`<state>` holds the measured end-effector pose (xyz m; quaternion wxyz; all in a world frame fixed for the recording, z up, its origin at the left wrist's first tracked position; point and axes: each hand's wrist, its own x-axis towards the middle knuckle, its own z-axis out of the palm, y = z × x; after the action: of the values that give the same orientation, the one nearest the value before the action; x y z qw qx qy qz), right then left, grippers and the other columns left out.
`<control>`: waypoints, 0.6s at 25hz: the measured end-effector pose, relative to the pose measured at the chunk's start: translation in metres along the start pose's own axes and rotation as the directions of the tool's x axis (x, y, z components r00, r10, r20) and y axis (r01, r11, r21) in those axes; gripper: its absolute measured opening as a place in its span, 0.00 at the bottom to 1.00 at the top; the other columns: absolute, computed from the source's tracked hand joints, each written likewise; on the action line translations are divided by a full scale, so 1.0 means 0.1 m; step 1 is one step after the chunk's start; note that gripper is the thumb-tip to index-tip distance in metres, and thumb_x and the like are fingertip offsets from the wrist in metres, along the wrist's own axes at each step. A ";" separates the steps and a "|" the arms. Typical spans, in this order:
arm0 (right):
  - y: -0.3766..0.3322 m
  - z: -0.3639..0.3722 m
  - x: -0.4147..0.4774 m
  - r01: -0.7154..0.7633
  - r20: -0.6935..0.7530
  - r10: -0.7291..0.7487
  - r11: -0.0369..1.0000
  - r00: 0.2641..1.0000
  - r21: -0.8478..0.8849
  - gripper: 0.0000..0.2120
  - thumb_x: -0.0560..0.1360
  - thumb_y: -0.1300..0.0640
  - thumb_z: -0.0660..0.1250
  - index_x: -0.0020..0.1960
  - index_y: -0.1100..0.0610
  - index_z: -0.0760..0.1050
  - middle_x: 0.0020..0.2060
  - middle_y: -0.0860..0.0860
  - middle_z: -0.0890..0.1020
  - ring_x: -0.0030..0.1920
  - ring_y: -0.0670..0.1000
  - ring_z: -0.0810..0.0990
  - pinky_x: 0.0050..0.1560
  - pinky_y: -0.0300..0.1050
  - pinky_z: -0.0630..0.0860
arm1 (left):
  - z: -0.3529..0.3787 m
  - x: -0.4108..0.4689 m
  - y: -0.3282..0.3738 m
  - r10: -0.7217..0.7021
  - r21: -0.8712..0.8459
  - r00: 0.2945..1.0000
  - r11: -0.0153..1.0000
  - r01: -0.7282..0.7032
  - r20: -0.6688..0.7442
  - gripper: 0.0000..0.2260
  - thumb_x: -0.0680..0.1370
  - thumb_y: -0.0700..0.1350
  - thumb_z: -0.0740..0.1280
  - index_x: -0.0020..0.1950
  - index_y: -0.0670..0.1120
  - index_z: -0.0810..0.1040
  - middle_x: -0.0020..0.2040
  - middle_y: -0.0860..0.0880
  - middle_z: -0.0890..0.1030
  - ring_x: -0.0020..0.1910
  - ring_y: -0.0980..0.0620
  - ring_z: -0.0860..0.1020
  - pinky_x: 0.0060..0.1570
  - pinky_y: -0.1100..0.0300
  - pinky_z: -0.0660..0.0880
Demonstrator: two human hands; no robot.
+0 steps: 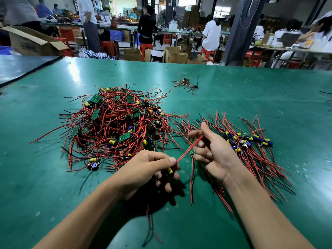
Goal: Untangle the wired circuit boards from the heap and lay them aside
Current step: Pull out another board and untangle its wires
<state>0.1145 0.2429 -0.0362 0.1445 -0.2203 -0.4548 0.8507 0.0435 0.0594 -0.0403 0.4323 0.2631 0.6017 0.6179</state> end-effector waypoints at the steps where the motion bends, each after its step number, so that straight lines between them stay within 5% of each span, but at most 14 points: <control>1: 0.01 0.01 0.01 0.015 0.009 -0.015 1.000 1.000 -0.023 0.25 0.79 0.39 0.61 0.41 0.57 0.84 0.26 0.47 0.66 0.19 0.41 0.57 0.18 0.34 0.54 | 0.01 0.00 0.02 -0.001 -0.048 1.000 0.999 0.001 -0.004 0.09 0.73 0.46 0.69 0.43 0.40 0.83 0.39 0.39 0.83 0.27 0.47 0.79 0.27 0.63 0.75; 5: 0.10 0.03 0.01 0.184 0.089 -0.164 0.931 0.982 -0.314 0.19 0.79 0.40 0.64 0.51 0.55 0.83 0.30 0.48 0.74 0.22 0.43 0.64 0.23 0.35 0.60 | 0.02 0.02 0.12 0.160 -0.225 0.971 0.954 -0.198 -0.177 0.08 0.73 0.46 0.67 0.45 0.41 0.80 0.46 0.36 0.84 0.42 0.42 0.84 0.38 0.57 0.81; 8: 0.24 0.06 -0.05 0.472 0.351 -0.325 0.467 0.878 -0.748 0.03 0.77 0.53 0.73 0.47 0.52 0.84 0.34 0.46 0.82 0.32 0.42 0.74 0.34 0.37 0.71 | -0.01 0.03 0.19 0.254 -0.268 0.911 0.899 -0.347 -0.325 0.07 0.75 0.46 0.64 0.47 0.43 0.76 0.50 0.36 0.84 0.49 0.44 0.83 0.45 0.56 0.81; 11: 0.40 0.17 -0.14 0.595 0.526 -0.289 0.271 0.800 -0.756 0.11 0.70 0.45 0.77 0.44 0.51 0.82 0.29 0.42 0.76 0.31 0.40 0.72 0.34 0.33 0.65 | -0.03 0.01 0.22 0.252 -0.250 0.883 0.896 -0.367 -0.395 0.04 0.77 0.46 0.63 0.47 0.46 0.74 0.53 0.40 0.85 0.53 0.43 0.81 0.56 0.46 0.73; 15: 0.46 0.30 -0.21 0.599 0.427 -0.427 0.463 0.797 -0.653 0.16 0.74 0.40 0.69 0.39 0.52 0.76 0.28 0.42 0.72 0.28 0.41 0.67 0.30 0.34 0.62 | -0.03 0.00 0.23 0.214 -0.376 0.910 0.859 -0.349 -0.356 0.03 0.79 0.44 0.64 0.47 0.46 0.74 0.52 0.40 0.85 0.38 0.49 0.81 0.37 0.62 0.79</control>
<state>0.1154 0.1866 -0.0551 0.2407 -0.0240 -0.8256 0.5098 0.0359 0.0603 -0.0183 0.2863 0.1493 0.4632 0.8253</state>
